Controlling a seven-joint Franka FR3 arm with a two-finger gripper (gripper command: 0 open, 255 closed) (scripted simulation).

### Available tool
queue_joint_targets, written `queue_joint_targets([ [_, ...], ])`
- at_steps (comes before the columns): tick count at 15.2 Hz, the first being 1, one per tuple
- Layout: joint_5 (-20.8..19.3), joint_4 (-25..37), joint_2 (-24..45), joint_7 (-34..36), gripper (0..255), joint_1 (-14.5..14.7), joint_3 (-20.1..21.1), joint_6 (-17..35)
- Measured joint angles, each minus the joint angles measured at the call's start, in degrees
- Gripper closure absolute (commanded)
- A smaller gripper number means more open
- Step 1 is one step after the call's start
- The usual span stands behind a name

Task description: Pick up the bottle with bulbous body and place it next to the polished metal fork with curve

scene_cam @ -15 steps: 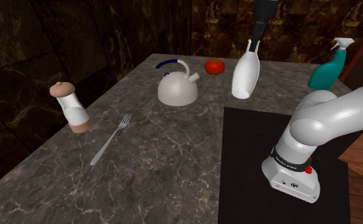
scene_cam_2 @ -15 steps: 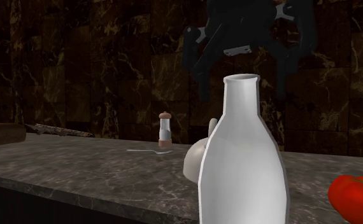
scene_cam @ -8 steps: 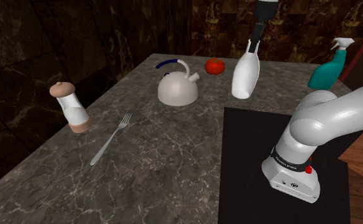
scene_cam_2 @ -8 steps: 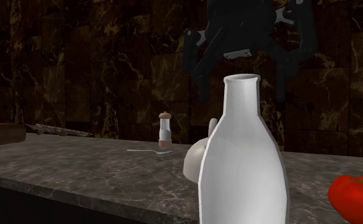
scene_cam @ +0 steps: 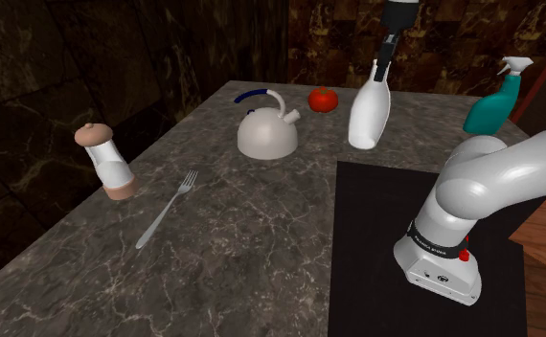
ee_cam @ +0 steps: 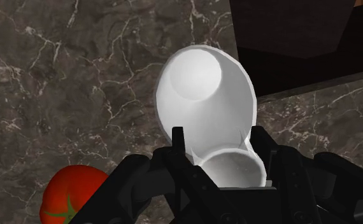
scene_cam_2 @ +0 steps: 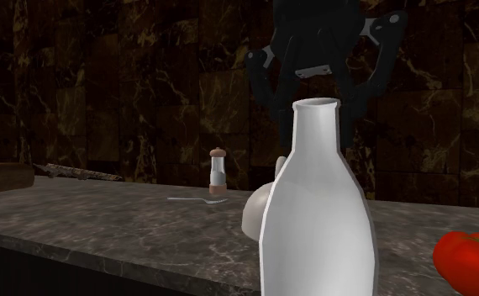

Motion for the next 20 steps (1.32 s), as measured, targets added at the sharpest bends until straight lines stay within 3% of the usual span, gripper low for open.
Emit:
queue_joint_targets([
  [5,0.2,2.1,0.8,0.0,255,0.1,0.1,-1.3],
  [20,1.5,16.6,6.1,0.1,255,0.9,1.3,-10.6],
])
